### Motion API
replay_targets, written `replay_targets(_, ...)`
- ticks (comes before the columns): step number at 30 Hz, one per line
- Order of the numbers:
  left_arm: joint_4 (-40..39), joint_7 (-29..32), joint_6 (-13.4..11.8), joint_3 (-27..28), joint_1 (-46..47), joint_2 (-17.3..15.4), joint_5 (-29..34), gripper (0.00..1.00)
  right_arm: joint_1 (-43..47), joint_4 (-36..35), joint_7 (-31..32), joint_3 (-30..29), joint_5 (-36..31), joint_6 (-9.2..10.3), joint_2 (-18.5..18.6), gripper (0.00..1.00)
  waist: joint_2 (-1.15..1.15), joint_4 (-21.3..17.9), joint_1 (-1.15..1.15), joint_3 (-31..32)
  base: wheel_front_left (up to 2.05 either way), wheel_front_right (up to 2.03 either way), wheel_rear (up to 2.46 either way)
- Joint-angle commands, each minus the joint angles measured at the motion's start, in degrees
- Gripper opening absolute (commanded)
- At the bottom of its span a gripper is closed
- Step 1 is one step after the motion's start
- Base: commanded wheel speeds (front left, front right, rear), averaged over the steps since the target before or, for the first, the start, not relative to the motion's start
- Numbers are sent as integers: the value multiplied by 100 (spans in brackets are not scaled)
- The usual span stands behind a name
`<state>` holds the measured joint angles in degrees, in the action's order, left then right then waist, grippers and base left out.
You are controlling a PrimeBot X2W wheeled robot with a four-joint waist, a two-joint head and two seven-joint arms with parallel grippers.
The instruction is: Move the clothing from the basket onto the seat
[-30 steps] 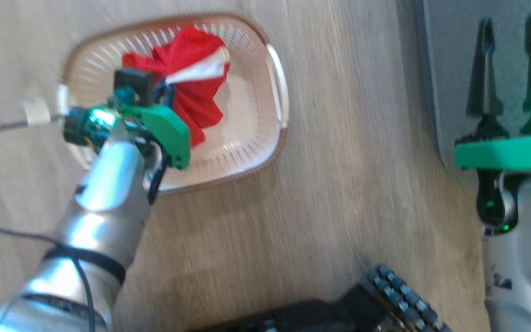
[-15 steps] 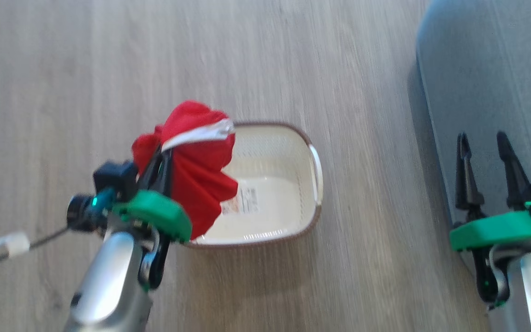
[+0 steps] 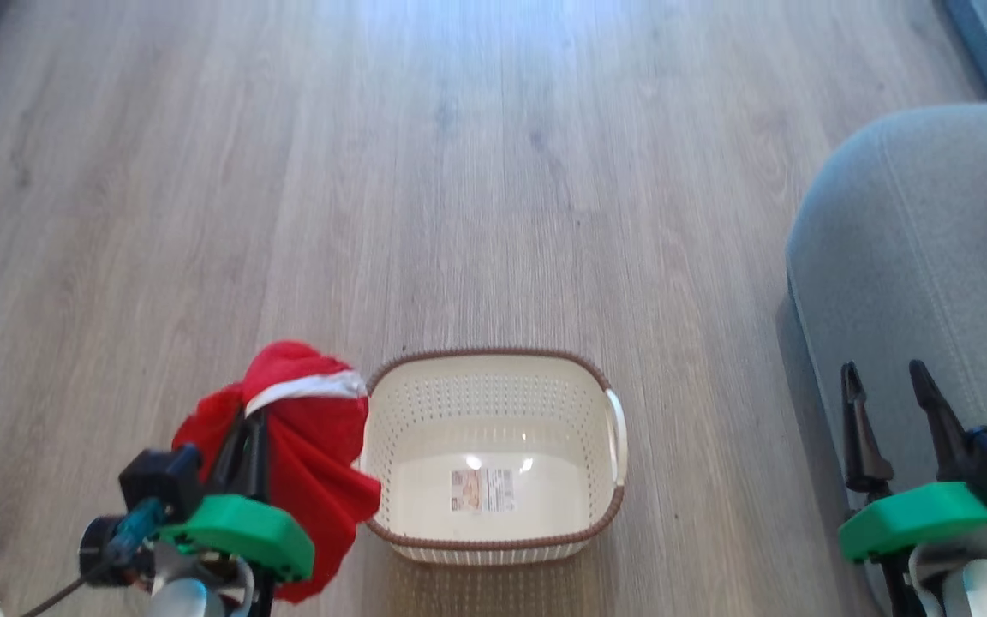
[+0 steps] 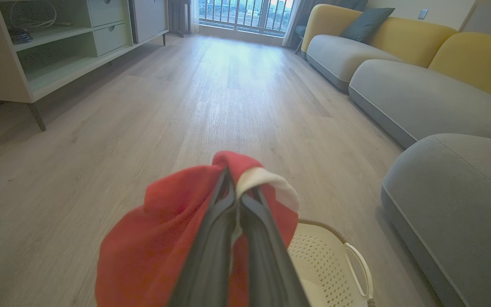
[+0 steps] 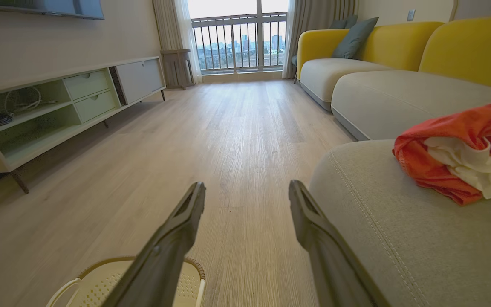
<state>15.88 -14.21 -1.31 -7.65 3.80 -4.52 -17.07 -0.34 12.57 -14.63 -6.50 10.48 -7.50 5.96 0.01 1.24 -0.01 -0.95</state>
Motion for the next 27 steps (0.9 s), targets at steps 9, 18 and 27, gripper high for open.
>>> replay_targets(9, -384, -63, -79, 210, 91, -166, -42, 0, -143, -120, -37, 258, -52, 1, 59, 100, -1, 29, 1, 117, 0, 0, 0)
replay_targets(18, -402, -40, -72, 157, 149, -228, -53, 0, -178, -94, -37, 318, -37, 1, 25, 100, -1, -23, 1, 65, 0, 0, 0)
replay_targets(27, -388, -28, -80, 108, 179, -267, -59, 0, -214, -88, -37, 324, -43, 1, 5, 100, -1, -46, 1, 27, 0, 0, 0)
